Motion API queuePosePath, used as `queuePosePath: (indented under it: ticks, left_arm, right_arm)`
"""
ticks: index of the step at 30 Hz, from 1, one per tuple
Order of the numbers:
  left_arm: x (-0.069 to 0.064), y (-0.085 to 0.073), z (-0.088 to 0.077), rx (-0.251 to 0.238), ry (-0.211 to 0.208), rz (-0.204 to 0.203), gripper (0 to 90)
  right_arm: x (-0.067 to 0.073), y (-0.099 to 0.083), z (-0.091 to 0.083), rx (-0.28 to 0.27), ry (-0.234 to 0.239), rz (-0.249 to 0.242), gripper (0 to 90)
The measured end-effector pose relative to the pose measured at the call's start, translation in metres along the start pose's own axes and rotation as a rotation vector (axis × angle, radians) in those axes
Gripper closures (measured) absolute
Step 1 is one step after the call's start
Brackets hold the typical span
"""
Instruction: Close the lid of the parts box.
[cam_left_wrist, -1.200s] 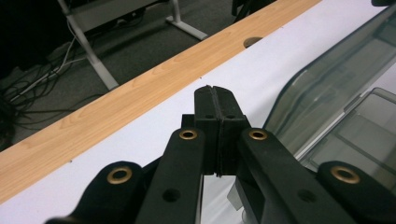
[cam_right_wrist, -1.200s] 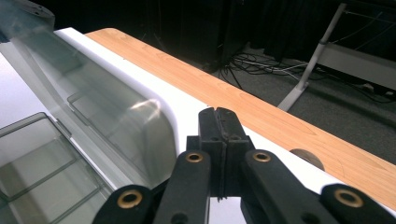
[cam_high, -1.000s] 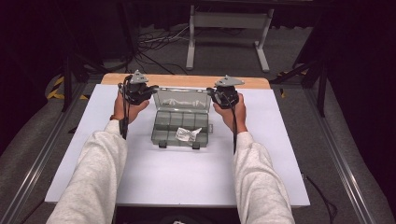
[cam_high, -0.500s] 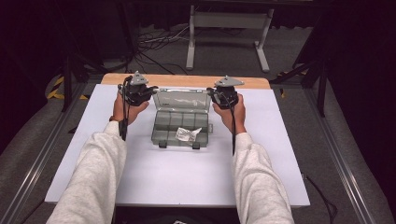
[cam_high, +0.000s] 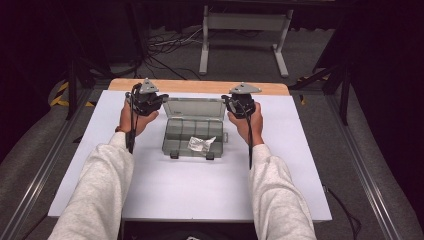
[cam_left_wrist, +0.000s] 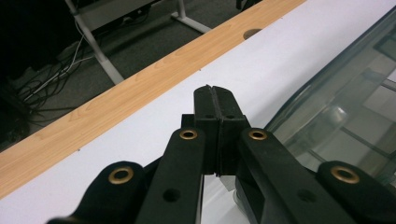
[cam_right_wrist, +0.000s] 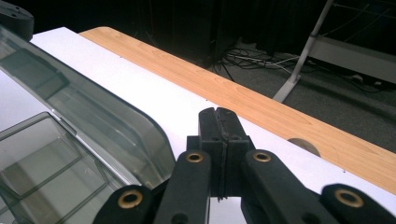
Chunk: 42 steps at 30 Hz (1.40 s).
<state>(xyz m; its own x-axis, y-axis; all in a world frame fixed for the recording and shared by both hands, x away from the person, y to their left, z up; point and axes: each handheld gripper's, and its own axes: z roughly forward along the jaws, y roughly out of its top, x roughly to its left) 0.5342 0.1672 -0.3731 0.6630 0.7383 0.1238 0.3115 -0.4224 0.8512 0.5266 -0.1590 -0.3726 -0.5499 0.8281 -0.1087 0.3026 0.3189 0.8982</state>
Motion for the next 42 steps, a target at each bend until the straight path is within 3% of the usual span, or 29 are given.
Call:
queuePosePath:
  ticks: [8, 28, 36, 42]
  left_arm:
    - [-0.003, -0.004, -0.002, -0.011, -0.016, -0.008, 90.0]
    - [-0.009, -0.01, -0.005, -0.031, 0.001, 0.005, 89.9]
    - [-0.01, -0.012, -0.007, -0.023, 0.0, 0.026, 89.8]
    - [-0.014, -0.012, -0.009, -0.006, 0.027, 0.051, 89.8]
  right_arm:
    - [0.001, -0.004, -0.002, -0.007, 0.012, 0.006, 90.0]
    - [0.006, -0.008, -0.006, -0.004, 0.011, -0.01, 90.0]
    - [0.009, -0.01, -0.009, 0.0, 0.002, -0.029, 90.0]
    - [0.011, -0.01, -0.012, 0.014, -0.003, -0.044, 90.0]
